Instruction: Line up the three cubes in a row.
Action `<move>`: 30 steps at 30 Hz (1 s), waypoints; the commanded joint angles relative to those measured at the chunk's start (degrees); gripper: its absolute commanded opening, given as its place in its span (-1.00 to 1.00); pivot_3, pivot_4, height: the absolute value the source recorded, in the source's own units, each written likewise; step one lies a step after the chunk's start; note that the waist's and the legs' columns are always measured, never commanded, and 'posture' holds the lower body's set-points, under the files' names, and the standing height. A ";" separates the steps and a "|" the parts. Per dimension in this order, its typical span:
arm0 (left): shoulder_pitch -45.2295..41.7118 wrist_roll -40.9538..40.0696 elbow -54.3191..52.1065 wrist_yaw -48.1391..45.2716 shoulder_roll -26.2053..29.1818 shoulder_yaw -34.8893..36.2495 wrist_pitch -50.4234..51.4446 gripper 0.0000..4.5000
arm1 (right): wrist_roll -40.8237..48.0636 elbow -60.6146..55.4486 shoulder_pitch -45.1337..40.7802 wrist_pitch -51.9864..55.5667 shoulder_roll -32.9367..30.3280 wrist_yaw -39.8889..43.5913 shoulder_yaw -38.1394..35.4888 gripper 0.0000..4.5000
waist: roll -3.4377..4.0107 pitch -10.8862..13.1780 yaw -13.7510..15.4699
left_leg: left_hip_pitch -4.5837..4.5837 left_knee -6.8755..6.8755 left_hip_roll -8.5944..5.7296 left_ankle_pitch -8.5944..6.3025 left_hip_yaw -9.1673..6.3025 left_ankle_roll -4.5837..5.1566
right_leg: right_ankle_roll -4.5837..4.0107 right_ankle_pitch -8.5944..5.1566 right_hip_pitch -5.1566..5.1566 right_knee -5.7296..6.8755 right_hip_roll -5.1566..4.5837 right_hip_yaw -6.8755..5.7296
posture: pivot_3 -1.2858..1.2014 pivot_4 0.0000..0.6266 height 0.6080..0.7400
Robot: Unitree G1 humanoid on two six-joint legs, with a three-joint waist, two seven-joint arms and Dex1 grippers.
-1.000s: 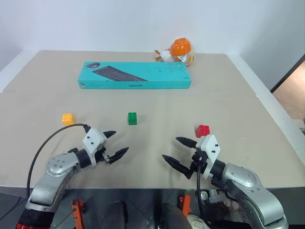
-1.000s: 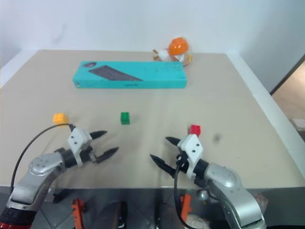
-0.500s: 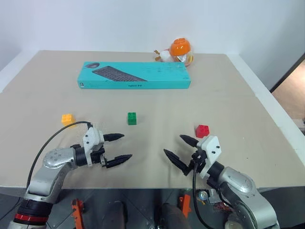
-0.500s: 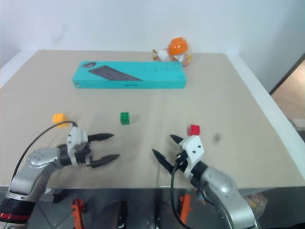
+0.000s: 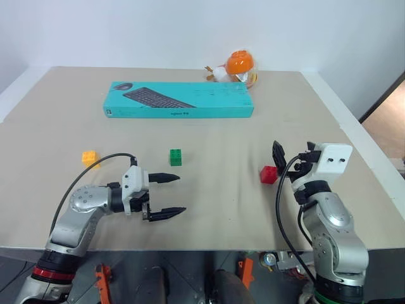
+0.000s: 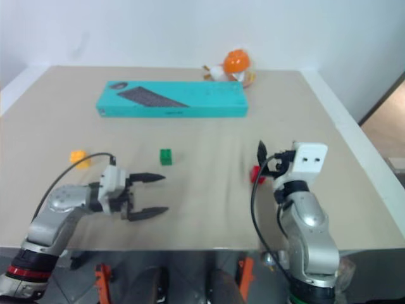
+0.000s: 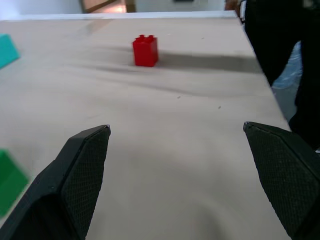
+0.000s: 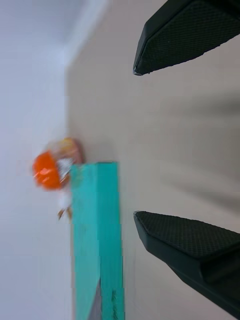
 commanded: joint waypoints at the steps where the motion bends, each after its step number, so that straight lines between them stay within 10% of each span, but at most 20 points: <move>1: -2.25 -1.22 -2.38 0.11 -0.65 -0.65 0.84 0.96 | 1.49 0.81 -0.57 1.18 0.46 0.24 -0.50 1.00 | 0.00 0.00 0.00 | 0.00 -0.01 0.01 0.00 -0.01 0.00 | -0.03 -0.02 0.00 0.00 0.03 -0.01 | 0.03 -0.52 1.00; 22: -4.79 0.16 -0.74 0.94 -1.96 -1.39 0.23 0.96 | 0.28 6.45 5.06 0.64 3.10 1.43 3.54 1.00 | 0.03 -0.02 -0.08 | 0.04 0.02 0.02 0.01 -0.02 0.02 | -0.01 0.01 0.02 0.03 0.06 0.01 | 0.03 -0.52 1.00; 30: -4.58 0.48 -0.73 1.66 -1.61 -1.26 0.41 1.00 | 0.51 7.86 4.63 -0.57 3.51 1.05 2.37 -0.13 | 0.04 -0.02 -0.08 | 0.05 0.02 0.03 0.01 -0.05 0.02 | -0.01 0.01 0.04 0.04 0.08 0.02 | 0.03 -0.52 1.00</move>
